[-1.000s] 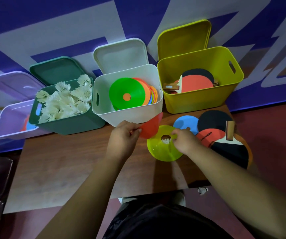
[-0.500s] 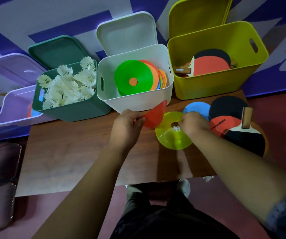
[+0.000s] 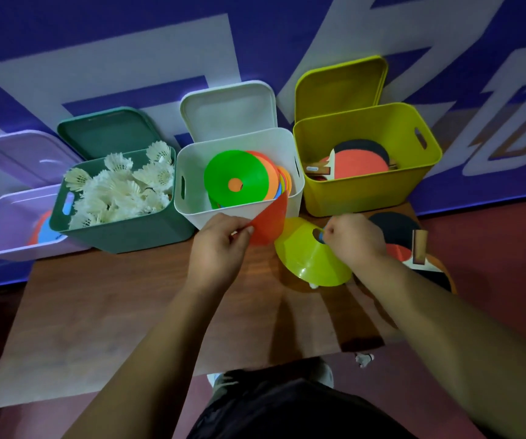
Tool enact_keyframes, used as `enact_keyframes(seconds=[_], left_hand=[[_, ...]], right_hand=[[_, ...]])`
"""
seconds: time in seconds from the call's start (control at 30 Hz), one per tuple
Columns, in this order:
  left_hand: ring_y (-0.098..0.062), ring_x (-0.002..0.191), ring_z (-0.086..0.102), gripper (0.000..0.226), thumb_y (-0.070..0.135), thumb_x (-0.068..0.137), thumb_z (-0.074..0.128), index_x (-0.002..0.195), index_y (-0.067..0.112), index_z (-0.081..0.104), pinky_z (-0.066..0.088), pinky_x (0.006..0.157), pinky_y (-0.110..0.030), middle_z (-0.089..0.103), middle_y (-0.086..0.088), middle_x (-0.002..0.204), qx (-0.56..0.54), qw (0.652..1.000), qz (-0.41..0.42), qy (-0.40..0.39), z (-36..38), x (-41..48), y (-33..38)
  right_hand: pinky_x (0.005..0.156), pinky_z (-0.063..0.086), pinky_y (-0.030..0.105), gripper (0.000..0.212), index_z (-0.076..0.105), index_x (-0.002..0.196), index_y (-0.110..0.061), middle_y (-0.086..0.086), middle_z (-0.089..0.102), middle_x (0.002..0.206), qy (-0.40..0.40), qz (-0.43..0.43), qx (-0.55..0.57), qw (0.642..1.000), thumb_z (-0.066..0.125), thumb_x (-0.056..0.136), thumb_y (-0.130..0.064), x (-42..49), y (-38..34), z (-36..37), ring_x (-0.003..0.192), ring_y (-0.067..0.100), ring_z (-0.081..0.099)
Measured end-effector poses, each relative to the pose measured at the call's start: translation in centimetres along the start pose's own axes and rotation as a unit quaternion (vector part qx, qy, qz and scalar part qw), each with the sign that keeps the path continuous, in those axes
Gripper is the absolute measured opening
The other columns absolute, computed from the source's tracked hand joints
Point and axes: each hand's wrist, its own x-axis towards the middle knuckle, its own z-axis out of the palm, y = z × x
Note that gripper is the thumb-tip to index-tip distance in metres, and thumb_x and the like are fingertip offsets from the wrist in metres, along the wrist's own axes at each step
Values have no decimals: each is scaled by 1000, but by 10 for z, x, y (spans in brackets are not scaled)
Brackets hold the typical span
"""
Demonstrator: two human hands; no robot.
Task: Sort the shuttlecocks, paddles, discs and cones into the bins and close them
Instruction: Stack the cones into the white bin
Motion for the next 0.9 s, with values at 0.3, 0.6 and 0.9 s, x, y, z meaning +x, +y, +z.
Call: enact_keyframes(seconds=[0.3,0.6,0.9], left_hand=[[-6,81,59,13,20,96,73,105,25,80,45,77,-18,63,9,91,-61,986,69,141,-62,47,41],[-21,117,62,50,30,93,71,141,22,61,46,97,-30,64,-1,132,-71,972,-187,-123,-45,96,-9],[-8,55,54,6,16,104,63,99,13,66,50,53,-22,58,-4,74,-399,833,-291,-251,-31,97,-31]], right_hand=[[67,63,56,20,75,80,-9,16,72,76,16,42,217,975,61,88,-20,1,-26,-44,74,38,72],[55,59,32,15,79,86,-12,7,74,76,1,97,433,896,70,96,-18,11,-74,-64,63,21,68],[68,54,39,20,79,105,-3,19,79,93,-41,96,574,812,79,92,-19,22,-115,-58,74,40,72]])
